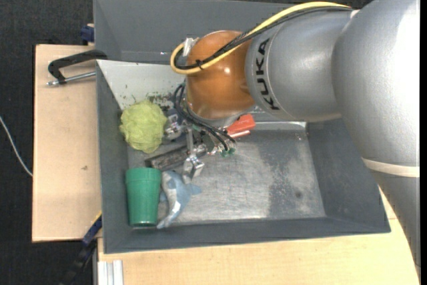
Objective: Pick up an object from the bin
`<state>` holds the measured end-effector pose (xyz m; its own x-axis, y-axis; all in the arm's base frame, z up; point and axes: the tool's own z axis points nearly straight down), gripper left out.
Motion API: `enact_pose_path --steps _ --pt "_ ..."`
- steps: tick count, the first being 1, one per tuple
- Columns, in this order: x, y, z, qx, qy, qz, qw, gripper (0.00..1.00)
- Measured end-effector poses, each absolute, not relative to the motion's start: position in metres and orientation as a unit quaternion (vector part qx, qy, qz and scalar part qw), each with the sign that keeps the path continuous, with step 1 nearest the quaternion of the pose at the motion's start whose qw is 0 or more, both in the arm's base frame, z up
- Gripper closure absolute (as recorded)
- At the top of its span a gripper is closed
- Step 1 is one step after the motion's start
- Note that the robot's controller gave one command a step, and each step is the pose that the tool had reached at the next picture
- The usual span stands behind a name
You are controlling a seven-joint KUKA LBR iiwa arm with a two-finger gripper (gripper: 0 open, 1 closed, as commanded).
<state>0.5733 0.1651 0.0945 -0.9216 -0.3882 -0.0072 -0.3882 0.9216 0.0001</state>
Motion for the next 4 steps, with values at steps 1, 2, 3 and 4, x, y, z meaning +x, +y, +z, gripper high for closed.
enact_pose_path --steps 1,2,3,4 --pt "0.589 0.165 0.076 -0.26 0.966 0.0 0.002 0.0" --pt "0.592 0.148 0.074 -0.336 0.942 0.001 0.002 0.0" --pt "0.591 0.166 0.077 -0.26 0.966 0.001 0.003 1.0" --pt "0.591 0.166 0.077 -0.259 0.966 0.001 0.003 1.0"
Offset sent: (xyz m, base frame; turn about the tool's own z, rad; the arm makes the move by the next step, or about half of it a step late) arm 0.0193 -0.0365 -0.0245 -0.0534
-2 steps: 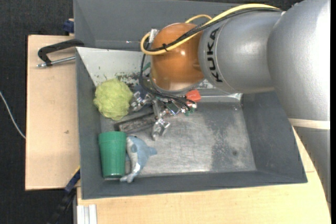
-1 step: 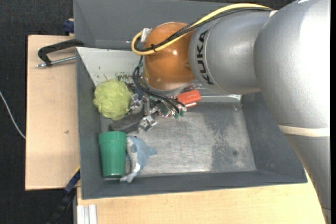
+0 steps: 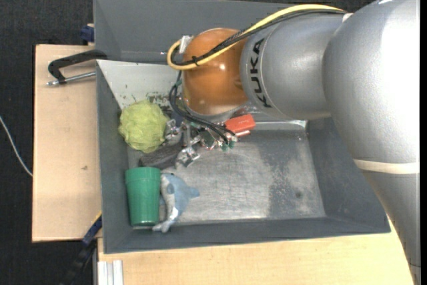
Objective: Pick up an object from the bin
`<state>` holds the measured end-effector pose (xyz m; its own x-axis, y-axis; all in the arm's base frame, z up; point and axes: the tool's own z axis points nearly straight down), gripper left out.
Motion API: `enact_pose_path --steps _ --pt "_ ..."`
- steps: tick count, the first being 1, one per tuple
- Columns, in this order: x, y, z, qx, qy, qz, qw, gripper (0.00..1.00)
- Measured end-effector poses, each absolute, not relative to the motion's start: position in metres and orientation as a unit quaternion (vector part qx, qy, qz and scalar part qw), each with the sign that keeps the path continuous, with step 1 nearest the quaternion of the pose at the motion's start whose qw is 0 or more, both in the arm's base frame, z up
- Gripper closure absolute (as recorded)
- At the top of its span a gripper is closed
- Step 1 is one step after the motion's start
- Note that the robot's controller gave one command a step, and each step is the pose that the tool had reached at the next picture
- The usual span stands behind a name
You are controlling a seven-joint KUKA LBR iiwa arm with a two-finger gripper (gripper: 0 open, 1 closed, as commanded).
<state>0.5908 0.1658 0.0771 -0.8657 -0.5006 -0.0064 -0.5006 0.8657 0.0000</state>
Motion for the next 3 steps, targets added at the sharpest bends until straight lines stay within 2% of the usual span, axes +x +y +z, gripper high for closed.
enact_pose_path --steps 1,2,3 --pt "0.59 0.166 0.081 -0.259 0.966 0.001 0.001 1.0" --pt "0.588 0.166 0.097 -0.259 0.966 0.001 -0.002 1.0" --pt "0.59 0.166 0.12 -0.259 0.966 0.001 0.001 1.0"
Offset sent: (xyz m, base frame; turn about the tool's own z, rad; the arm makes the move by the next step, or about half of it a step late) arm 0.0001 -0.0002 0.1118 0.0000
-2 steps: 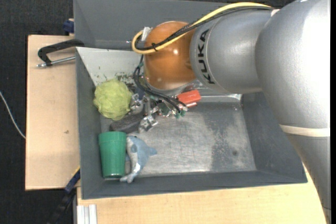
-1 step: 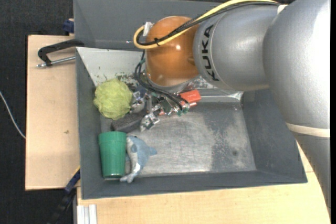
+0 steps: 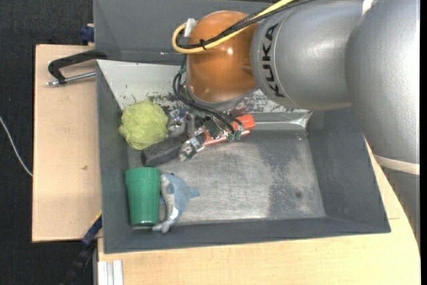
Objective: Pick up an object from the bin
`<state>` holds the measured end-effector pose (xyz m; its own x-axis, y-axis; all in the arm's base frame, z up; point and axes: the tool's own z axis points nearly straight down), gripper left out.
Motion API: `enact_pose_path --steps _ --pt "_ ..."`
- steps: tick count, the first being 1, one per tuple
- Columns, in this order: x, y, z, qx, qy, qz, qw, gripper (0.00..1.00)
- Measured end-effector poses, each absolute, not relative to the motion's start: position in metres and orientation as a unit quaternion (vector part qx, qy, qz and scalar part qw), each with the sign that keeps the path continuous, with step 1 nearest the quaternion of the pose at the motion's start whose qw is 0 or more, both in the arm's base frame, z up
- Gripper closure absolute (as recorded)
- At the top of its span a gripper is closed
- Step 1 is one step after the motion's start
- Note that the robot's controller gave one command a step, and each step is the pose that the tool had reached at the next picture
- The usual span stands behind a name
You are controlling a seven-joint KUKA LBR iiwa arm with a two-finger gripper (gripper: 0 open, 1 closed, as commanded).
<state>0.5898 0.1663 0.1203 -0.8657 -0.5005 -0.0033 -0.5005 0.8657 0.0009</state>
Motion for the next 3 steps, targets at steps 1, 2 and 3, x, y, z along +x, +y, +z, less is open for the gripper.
enact_pose_path --steps 1,2,3 --pt "0.591 0.167 0.135 -0.259 0.966 0.001 0.004 1.0" --pt "0.591 0.167 0.146 -0.259 0.966 0.001 0.004 1.0" --pt "0.592 0.167 0.153 -0.259 0.966 0.001 0.005 1.0"
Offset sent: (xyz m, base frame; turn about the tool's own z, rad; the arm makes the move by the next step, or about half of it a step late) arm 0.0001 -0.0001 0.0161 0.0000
